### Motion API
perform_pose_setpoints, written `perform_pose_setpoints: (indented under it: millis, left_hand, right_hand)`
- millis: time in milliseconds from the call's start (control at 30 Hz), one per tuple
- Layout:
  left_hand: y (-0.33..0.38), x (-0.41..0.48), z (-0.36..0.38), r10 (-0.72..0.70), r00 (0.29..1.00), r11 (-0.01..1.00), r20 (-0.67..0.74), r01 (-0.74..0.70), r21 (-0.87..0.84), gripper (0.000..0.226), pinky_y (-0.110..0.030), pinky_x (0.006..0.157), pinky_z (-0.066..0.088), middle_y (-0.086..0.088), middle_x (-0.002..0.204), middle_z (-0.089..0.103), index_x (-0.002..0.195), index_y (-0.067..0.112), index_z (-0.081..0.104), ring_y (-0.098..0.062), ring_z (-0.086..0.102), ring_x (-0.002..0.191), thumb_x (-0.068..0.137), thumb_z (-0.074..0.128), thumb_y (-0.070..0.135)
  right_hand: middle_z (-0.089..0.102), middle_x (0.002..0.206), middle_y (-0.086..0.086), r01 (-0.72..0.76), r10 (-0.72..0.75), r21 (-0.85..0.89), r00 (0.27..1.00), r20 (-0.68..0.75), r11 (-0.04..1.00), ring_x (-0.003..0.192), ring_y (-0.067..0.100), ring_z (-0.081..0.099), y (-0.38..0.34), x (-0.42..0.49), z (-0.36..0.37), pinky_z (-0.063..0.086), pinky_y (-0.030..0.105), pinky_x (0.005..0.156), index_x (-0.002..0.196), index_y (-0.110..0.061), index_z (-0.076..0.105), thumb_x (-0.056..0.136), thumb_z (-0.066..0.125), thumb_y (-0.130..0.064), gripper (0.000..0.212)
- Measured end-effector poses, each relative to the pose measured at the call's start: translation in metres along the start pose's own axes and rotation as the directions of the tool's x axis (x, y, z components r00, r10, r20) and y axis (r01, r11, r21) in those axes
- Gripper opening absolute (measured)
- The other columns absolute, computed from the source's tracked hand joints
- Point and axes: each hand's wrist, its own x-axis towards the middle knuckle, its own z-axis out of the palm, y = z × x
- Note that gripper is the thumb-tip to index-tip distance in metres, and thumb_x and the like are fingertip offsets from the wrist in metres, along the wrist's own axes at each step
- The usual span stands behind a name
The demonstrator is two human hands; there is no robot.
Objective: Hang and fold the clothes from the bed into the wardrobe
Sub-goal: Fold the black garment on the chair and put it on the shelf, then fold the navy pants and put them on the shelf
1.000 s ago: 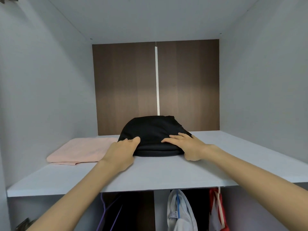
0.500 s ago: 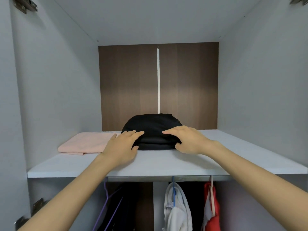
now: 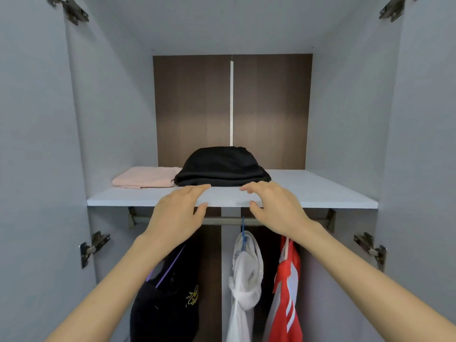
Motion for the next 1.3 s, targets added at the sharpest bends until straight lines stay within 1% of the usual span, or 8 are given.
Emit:
perform_pose_setpoints:
  millis: [167,333,433,667,867,1033,1200,1300]
  left_hand:
    - [0.014,-0.046,-0.020,-0.004,1.000,0.999,0.012,0.004,-0.039,0.048,-0.028,0.096,0.042,0.008,0.143,0.047,0.145,0.033,0.036,-0.012,0.050,0.123,0.099,0.045,0.038]
    - [0.019,-0.097,-0.032,0.045,0.998,0.992,0.036,-0.041,-0.123,0.046,-0.026,0.096,0.040,0.011,0.141,0.048,0.144,0.034,0.038,-0.010,0.050,0.121,0.099,0.044,0.037]
    - [0.018,-0.134,-0.033,0.079,0.992,0.983,0.094,-0.062,-0.175,0.045,-0.023,0.099,0.036,0.011,0.144,0.045,0.144,0.034,0.038,-0.009,0.044,0.128,0.099,0.043,0.037]
    - [0.043,-0.230,-0.043,0.234,0.940,0.935,0.247,-0.148,-0.323,0.044,-0.029,0.094,0.044,0.009,0.138,0.052,0.141,0.032,0.043,-0.014,0.054,0.119,0.098,0.047,0.036]
    - [0.115,-0.296,-0.061,0.417,0.851,0.841,0.320,-0.228,-0.491,0.041,-0.036,0.095,0.045,0.008,0.139,0.051,0.139,0.031,0.045,-0.018,0.053,0.121,0.098,0.046,0.033]
    - [0.197,-0.355,-0.065,0.581,0.736,0.747,0.347,-0.315,-0.585,0.042,-0.032,0.097,0.041,0.009,0.141,0.048,0.140,0.033,0.043,-0.018,0.050,0.124,0.098,0.044,0.034]
    - [0.291,-0.421,-0.073,0.764,0.546,0.589,0.345,-0.369,-0.719,0.041,-0.033,0.093,0.042,0.008,0.142,0.047,0.141,0.032,0.042,-0.019,0.050,0.123,0.100,0.042,0.034]
    - [0.347,-0.463,-0.082,0.845,0.435,0.485,0.311,-0.379,-0.788,0.042,-0.034,0.098,0.043,0.008,0.143,0.047,0.142,0.031,0.041,-0.016,0.047,0.126,0.100,0.042,0.033]
  right_hand:
    - [0.061,0.125,-0.008,-0.012,0.012,-0.010,1.000,0.011,1.000,0.110,0.013,0.053,-0.027,-0.051,-0.011,0.049,0.029,0.083,0.133,-0.032,0.052,0.095,0.049,-0.023,0.039]
    - [0.061,0.123,-0.011,-0.073,0.074,-0.054,0.997,0.016,0.996,0.108,0.011,0.055,-0.057,-0.109,-0.018,0.043,0.022,0.077,0.132,-0.033,0.053,0.095,0.050,-0.026,0.038]
    - [0.060,0.123,-0.009,-0.161,0.166,-0.084,0.985,0.057,0.983,0.110,0.014,0.054,-0.081,-0.149,-0.025,0.046,0.028,0.081,0.133,-0.034,0.051,0.095,0.048,-0.025,0.040]
    - [0.060,0.123,-0.006,-0.392,0.412,-0.154,0.902,0.130,0.907,0.114,0.019,0.053,-0.144,-0.274,-0.050,0.048,0.034,0.087,0.133,-0.034,0.050,0.093,0.049,-0.024,0.042]
    - [0.058,0.126,-0.011,-0.605,0.629,-0.195,0.772,0.096,0.772,0.117,0.015,0.052,-0.179,-0.400,-0.099,0.049,0.033,0.087,0.131,-0.032,0.052,0.095,0.049,-0.025,0.037]
    - [0.058,0.125,-0.011,-0.757,0.783,-0.228,0.621,0.035,0.612,0.116,0.014,0.053,-0.202,-0.509,-0.145,0.049,0.034,0.085,0.131,-0.034,0.052,0.095,0.050,-0.026,0.037]
    - [0.056,0.128,-0.015,-0.891,0.909,-0.244,0.411,-0.071,0.384,0.112,0.011,0.054,-0.228,-0.626,-0.196,0.043,0.029,0.073,0.128,-0.036,0.053,0.095,0.050,-0.024,0.035]
    - [0.058,0.128,-0.011,-0.932,0.946,-0.245,0.302,-0.114,0.268,0.111,0.015,0.056,-0.244,-0.690,-0.227,0.051,0.034,0.077,0.129,-0.032,0.053,0.094,0.051,-0.022,0.036]
